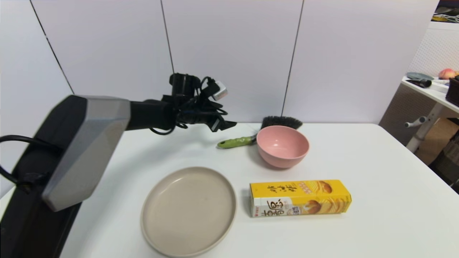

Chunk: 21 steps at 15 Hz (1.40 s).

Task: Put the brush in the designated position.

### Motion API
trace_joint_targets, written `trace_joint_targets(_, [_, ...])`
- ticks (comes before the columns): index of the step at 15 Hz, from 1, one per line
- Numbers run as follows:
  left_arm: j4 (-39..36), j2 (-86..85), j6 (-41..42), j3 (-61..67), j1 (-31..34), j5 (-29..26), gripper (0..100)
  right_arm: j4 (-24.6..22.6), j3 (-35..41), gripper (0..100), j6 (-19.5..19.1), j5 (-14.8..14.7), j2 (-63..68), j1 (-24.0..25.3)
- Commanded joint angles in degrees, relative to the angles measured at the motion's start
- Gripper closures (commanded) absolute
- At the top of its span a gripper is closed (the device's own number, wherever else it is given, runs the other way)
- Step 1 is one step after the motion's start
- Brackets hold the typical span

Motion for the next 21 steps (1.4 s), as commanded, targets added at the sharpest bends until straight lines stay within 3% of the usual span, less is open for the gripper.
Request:
trace_joint_targets(1, [51.03,-29.82,10.86,11.62,9.19,3.87,0,-0.01,0.09,0,-0.04,0.03,0.07,0.0])
trace_joint_targets(2, [55.33,-36.32,10.33,17.07,11.03,6.51,0,-0.01,0.09,0,-0.04,0.03,0.07,0.0])
trace_joint_targets(5, [53.31,-56.54,3.3,39.13,17.01,9.41,0,-0.01,0.09,0,-0.04,0.03,0.07,0.0])
trace_joint_targets(10, [9.98,-90.99,-18.76,80.26,19.12,10.64,0,-0.01,0.09,0,-0.04,0.03,0.07,0.0])
trace_joint_targets(12, [1.54,-103.73,-19.55,92.74,21.32,18.2,0,-0.01,0.09,0,0.05,0.03,0.07,0.0])
trace_joint_targets(15, [0.22,-122.72,-21.13,105.05,22.02,23.91,0,-0.01,0.09,0,-0.04,0.03,0.07,0.0])
trace_joint_targets(18, [2.95,-136.96,-24.29,112.78,24.04,23.29,0,-0.01,0.09,0,0.05,0.03,0.07,0.0])
trace_joint_targets(21, [3.56,-136.69,-24.47,112.52,24.04,23.21,0,-0.01,0.09,0,-0.04,0.03,0.07,0.0])
